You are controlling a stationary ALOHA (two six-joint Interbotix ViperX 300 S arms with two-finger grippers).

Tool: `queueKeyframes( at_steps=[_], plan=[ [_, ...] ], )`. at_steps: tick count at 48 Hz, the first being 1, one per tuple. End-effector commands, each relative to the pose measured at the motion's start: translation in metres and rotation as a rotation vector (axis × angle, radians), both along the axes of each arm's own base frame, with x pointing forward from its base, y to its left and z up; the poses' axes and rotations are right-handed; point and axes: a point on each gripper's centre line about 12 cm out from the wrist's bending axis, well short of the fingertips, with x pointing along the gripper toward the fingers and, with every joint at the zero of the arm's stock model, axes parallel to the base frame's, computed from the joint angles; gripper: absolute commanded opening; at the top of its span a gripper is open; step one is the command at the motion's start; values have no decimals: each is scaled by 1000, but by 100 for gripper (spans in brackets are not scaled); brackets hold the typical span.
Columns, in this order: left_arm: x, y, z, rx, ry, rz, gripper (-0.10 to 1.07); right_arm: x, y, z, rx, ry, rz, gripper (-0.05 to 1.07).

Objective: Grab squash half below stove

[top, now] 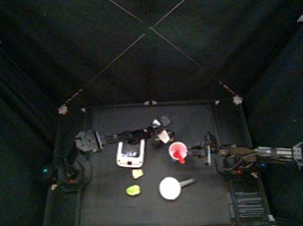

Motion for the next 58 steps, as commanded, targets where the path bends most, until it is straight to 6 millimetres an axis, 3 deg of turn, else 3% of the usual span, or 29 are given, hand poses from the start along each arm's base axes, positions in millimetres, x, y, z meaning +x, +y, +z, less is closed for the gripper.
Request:
queueKeyframes(
  at_steps=[1,11,19,37,48,58],
  plan=[
    [0,-1,35,23,-59,-4,95,3,-1,5,-2,-10,1,67],
    [-18,-7,56,38,-70,-11,95,3,-1,5,-2,-10,1,67],
    [-53,-20,66,42,-44,-20,95,3,-1,5,-1,-11,1,67],
    [-125,-103,84,90,-8,-199,95,3,-1,5,1,-8,-3,67],
    [-169,-161,72,135,42,-380,95,3,-2,5,0,-8,-4,67],
    [-197,-193,56,135,86,-473,95,3,-2,4,2,-6,-4,67]
  ],
)
